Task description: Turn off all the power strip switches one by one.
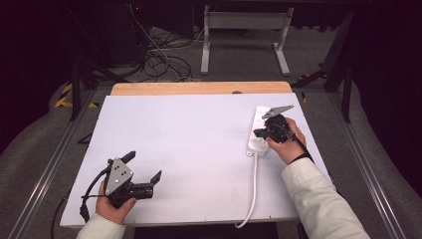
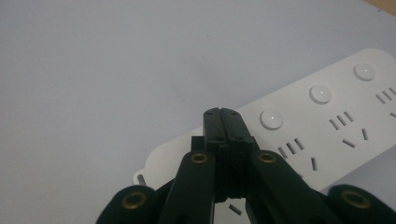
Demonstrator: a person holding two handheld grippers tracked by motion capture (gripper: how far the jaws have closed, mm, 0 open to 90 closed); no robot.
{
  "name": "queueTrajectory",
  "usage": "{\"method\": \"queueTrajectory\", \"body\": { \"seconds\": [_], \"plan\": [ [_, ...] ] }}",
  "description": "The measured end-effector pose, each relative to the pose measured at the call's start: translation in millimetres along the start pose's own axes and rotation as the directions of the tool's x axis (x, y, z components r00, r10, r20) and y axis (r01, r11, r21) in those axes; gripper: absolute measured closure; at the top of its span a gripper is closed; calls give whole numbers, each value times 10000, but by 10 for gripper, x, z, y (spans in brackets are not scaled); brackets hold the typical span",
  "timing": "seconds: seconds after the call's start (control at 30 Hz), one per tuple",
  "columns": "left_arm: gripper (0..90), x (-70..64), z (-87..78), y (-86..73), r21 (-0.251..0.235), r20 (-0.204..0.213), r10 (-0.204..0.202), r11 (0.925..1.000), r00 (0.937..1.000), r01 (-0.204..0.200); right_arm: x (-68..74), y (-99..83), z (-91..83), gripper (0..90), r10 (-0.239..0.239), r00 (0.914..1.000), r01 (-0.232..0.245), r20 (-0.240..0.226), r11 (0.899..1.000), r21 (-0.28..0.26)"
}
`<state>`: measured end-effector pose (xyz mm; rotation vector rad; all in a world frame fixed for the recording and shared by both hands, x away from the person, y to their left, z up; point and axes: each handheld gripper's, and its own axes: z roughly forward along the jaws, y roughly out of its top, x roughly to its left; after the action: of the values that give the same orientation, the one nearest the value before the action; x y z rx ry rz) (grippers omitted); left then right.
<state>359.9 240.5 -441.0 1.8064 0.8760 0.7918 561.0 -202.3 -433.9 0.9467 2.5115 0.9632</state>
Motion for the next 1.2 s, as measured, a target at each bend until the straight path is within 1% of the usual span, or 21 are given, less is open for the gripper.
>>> {"method": "queueTrajectory", "body": {
  "seconds": [0.13, 0.3, 0.37, 0.4, 0.53, 0.63, 0.8, 1.03, 1.1, 1.2],
  "plan": [
    [30, 2, 0, 0, -5, -13, -18, 10000, 10000, 18, -6, -4, 52, 900, -17, 10000, 17, -29, 9998, 176],
    [30, -2, -2, 0, -10, -4, -25, 10000, 10000, 25, -9, -15, 100, 900, 72, 10000, -72, -16, 9992, 393],
    [30, 0, -2, 0, -8, -9, -29, 10000, 10000, 29, -7, -18, 112, 900, 115, 9999, -112, -58, 9991, 416],
    [30, 0, -2, 0, -6, -9, -28, 10000, 10000, 28, -4, -19, 115, 900, 101, 9999, -101, -7, 9990, 440],
    [30, -1, -2, 0, 9, -16, -7, 10000, 10000, 7, -7, -22, 119, 900, 154, 9999, -152, -54, 9991, 390],
    [30, -3, -3, 1, -6, -17, 9, 10000, 10000, -9, 2, -36, 132, 900, 325, 9995, -324, -35, 9988, 355],
    [30, -3, -2, 1, 6, -31, 49, 10000, 10000, -49, 14, -50, 150, 900, 449, 9990, -447, -57, 9986, 279],
    [30, -7, -3, 0, 19, -15, 30, 10000, 10000, -30, 23, -55, 151, 900, 445, 9990, -447, 66, 9987, 232],
    [30, -10, 0, 0, 10, -3, 28, 10000, 10000, -28, 31, -55, 152, 900, 334, 9994, -336, 83, 9992, 229],
    [30, -12, -1, 0, 12, -13, 25, 10000, 10000, -25, 26, -62, 151, 900, 432, 9991, -432, 18, 9989, 197]
  ]
}}
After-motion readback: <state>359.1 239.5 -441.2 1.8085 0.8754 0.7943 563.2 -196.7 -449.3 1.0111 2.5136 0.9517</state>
